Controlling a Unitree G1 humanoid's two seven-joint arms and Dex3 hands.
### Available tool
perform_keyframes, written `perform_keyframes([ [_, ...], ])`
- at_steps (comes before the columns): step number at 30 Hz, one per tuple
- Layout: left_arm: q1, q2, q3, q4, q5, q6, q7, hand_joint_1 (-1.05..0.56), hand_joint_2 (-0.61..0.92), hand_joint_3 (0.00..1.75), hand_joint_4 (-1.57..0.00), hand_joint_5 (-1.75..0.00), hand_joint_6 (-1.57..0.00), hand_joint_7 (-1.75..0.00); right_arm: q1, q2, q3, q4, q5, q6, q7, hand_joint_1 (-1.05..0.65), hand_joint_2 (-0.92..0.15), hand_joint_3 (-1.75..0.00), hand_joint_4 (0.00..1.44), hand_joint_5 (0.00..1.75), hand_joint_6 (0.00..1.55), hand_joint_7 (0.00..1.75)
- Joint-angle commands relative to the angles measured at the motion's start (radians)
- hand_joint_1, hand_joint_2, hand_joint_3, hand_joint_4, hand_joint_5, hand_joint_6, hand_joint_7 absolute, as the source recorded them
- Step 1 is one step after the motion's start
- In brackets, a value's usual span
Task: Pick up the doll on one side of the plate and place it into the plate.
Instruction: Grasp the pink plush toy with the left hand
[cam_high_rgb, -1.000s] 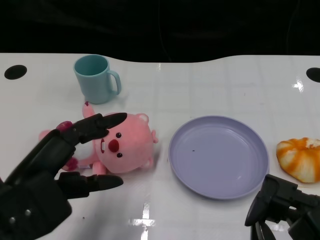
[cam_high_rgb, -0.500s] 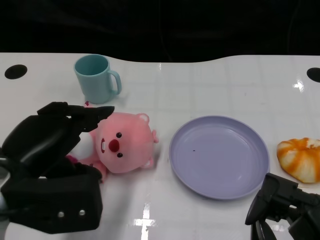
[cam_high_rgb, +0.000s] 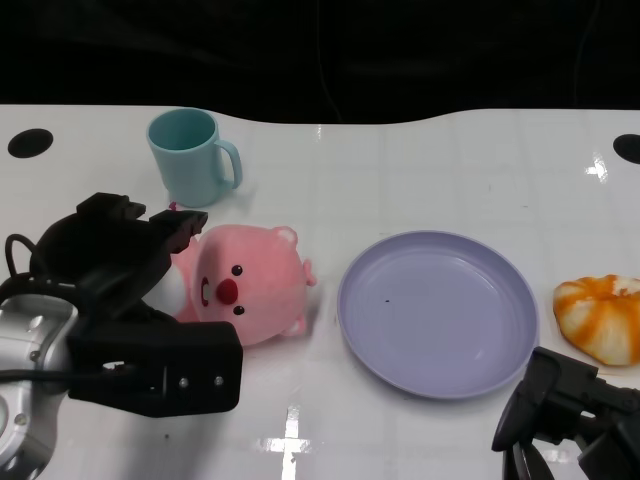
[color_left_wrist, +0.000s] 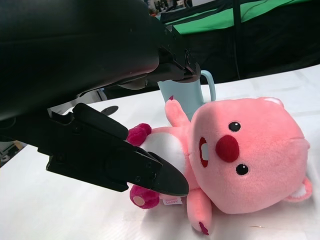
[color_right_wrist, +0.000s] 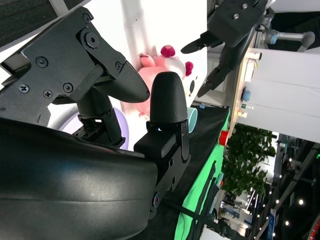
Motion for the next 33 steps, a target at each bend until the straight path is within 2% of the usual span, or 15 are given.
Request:
perform_keyframes([
  [1, -0.042, -0.004, -0.021, 0.06, 0.018, 0.004, 0.031, -0.68, 0.92, 0.02, 0.0, -0.43, -0.25, 0.0, 0.005, -0.013, -0.013, -0.02, 0.003, 0.003, -0.003, -0.17, -0.4, -1.53, 0.73, 1.75, 0.59, 1.61],
  [9, -0.138, -0.043, -0.087, 0.242, 0.032, 0.02, 0.064, -0.7, 0.92, 0.04, -0.01, -0.43, -0.23, 0.0, 0.002, -0.014, -0.015, -0.018, -0.003, 0.004, -0.006, -0.16, -0.4, -1.52, 0.73, 1.75, 0.59, 1.61],
  [21, -0.304, -0.127, -0.185, 0.616, 0.018, 0.005, 0.138, -0.69, 0.92, 0.06, -0.05, -0.36, -0.23, 0.0, 0.01, -0.016, -0.015, -0.026, 0.007, 0.005, -0.003, -0.15, -0.41, -1.51, 0.73, 1.75, 0.59, 1.61],
  [24, -0.324, -0.133, -0.199, 0.66, 0.009, -0.006, 0.157, -0.68, 0.92, 0.06, -0.09, -0.31, -0.24, -0.01, 0.012, -0.016, -0.015, -0.029, 0.007, 0.007, -0.003, -0.15, -0.41, -1.51, 0.73, 1.75, 0.58, 1.6],
  [33, -0.445, -0.223, -0.262, 1.035, -0.031, -0.071, 0.264, -0.66, 0.92, 0.03, -0.25, -0.18, -0.32, -0.01, 0.018, -0.015, -0.014, -0.037, 0.001, 0.004, -0.007, -0.15, -0.41, -1.5, 0.73, 1.75, 0.58, 1.61],
])
